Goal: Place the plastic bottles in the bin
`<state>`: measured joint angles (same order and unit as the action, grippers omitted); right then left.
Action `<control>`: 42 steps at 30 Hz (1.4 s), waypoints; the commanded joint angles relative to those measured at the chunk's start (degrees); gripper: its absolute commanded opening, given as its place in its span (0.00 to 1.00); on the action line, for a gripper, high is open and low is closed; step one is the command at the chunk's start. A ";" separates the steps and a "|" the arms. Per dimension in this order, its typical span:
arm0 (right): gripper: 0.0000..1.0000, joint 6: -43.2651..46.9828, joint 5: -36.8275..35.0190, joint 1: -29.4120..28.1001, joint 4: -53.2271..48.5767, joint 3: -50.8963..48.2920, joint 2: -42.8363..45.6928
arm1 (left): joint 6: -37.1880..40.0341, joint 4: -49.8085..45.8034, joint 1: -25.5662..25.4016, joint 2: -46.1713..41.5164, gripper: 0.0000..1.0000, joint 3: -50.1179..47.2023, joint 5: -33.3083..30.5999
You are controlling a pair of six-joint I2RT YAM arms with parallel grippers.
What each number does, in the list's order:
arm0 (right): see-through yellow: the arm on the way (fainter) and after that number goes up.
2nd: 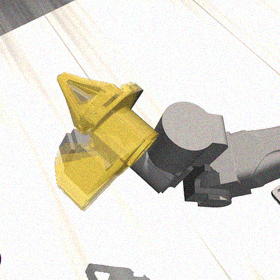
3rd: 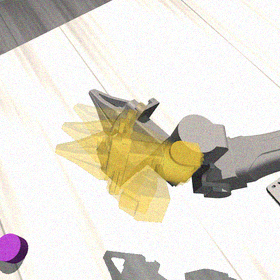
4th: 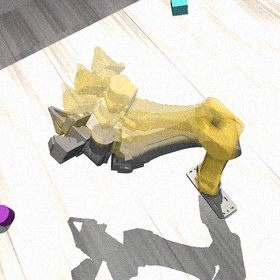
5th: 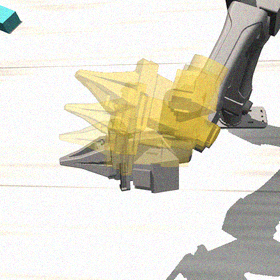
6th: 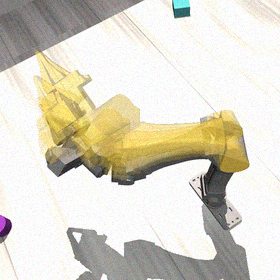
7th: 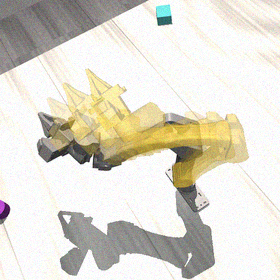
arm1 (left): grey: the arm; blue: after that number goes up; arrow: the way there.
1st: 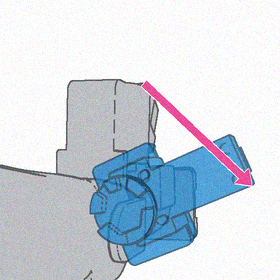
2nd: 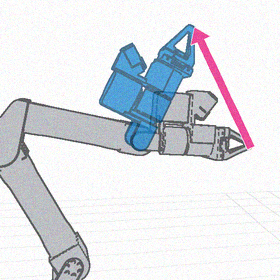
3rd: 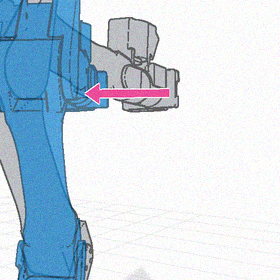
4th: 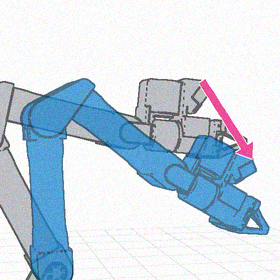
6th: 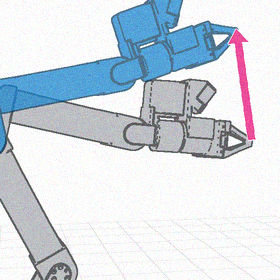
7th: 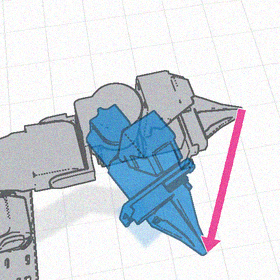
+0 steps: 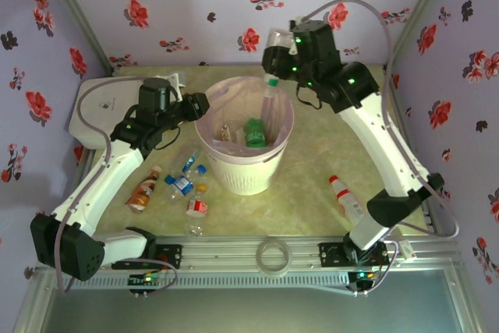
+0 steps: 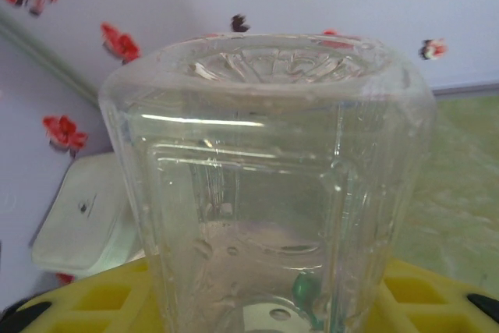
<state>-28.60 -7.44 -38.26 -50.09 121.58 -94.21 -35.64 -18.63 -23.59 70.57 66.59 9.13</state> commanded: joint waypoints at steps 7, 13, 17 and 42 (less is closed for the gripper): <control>0.46 4.95 1.69 -7.96 -6.05 10.24 -7.94 | 0.38 -1.33 0.57 1.09 0.39 -0.14 -0.56; 0.47 7.45 1.84 -9.64 -11.40 14.20 -11.49 | 0.34 -1.14 0.54 0.71 0.39 -0.34 -0.60; 0.46 8.56 0.99 -9.82 -15.78 14.84 -12.17 | 0.41 -1.23 0.60 0.80 0.39 -0.16 -0.69; 0.46 16.20 1.80 -11.43 -25.80 7.94 -20.92 | 0.53 -1.58 0.63 0.82 0.39 0.30 -0.68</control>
<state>-14.37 -5.78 -49.21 -73.67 130.32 -114.52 -35.64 -18.63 -23.59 70.59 66.61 9.13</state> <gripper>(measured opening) 0.498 0.389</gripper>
